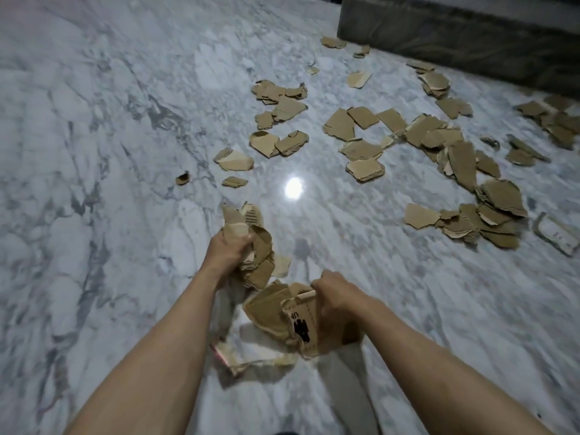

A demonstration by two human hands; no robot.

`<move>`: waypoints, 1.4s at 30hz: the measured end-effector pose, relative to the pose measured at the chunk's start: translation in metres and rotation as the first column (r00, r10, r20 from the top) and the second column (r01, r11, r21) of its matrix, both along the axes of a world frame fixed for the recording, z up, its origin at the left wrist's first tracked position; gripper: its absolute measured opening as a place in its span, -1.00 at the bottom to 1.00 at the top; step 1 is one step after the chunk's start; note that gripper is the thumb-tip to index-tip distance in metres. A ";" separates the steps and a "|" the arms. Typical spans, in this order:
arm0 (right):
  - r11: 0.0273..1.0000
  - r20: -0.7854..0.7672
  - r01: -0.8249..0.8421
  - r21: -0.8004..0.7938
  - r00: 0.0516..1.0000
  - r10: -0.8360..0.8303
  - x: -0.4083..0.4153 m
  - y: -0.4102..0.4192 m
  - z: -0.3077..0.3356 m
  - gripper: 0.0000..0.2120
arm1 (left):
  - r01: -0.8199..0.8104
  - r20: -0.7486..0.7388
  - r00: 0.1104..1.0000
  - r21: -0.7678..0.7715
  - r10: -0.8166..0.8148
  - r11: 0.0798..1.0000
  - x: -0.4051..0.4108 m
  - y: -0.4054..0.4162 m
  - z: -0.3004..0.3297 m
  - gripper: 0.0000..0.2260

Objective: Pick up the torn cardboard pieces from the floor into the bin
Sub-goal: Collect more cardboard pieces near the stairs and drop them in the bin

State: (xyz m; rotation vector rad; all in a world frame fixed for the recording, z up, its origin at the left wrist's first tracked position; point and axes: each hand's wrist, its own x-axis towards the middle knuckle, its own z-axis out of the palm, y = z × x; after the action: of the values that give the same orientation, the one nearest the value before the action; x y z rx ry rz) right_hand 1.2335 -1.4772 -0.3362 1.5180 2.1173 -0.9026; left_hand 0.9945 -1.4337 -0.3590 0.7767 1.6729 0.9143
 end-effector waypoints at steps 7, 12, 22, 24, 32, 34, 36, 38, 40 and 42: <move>0.950 -0.211 0.302 -0.077 0.926 -0.312 0.012 0.010 -0.006 -0.71 | -0.194 0.065 0.979 0.033 0.192 0.980 -0.023 -0.002 0.001 -0.82; 0.686 -0.628 0.624 -0.375 0.373 -0.683 0.026 0.036 0.024 -0.45 | -0.357 0.100 0.931 0.059 0.350 0.932 -0.059 -0.012 0.014 -0.86; 0.932 -0.313 0.312 -0.184 0.880 -0.356 -0.059 0.012 -0.006 -0.18 | -0.331 -0.024 0.944 -0.047 0.330 0.943 -0.089 -0.054 -0.005 -0.76; 0.946 -0.246 0.280 -0.162 0.917 -0.314 -0.067 0.019 -0.006 -0.16 | -0.270 -0.058 0.962 -0.093 0.265 0.958 -0.090 -0.059 -0.012 -0.66; 0.987 -0.070 0.133 -0.090 0.988 -0.139 -0.089 0.041 0.008 -0.37 | -0.115 -0.084 0.991 -0.131 0.104 0.985 -0.074 -0.062 -0.026 -0.66; 0.994 -0.074 0.059 -0.088 0.995 -0.066 -0.092 0.048 0.009 -0.11 | -0.123 -0.075 0.991 -0.140 0.114 0.982 -0.075 -0.061 -0.030 -0.69; 0.995 -0.055 0.005 -0.095 0.998 -0.011 -0.094 0.053 0.012 -0.02 | -0.126 -0.065 0.991 -0.148 0.117 0.981 -0.077 -0.060 -0.033 -0.67; 0.996 -0.044 -0.004 -0.086 0.999 0.000 -0.097 0.056 0.014 -0.19 | -0.113 -0.046 0.993 -0.159 0.107 0.981 -0.078 -0.059 -0.034 -0.68; 0.997 -0.039 -0.006 -0.077 0.999 0.003 -0.100 0.056 0.011 -0.38 | -0.105 -0.038 0.994 -0.168 0.100 0.980 -0.080 -0.057 -0.034 -0.65; 0.998 -0.011 -0.021 -0.056 1.000 0.020 -0.104 0.055 0.009 -0.51 | -0.099 -0.039 0.995 -0.175 0.094 0.979 -0.081 -0.055 -0.035 -0.67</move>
State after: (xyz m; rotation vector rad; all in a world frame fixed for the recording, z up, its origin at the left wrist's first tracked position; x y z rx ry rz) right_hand 1.1299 -1.4221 -0.3273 1.4649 2.0927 -0.9561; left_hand 0.9137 -1.4889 -0.3941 0.5963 1.8046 0.8102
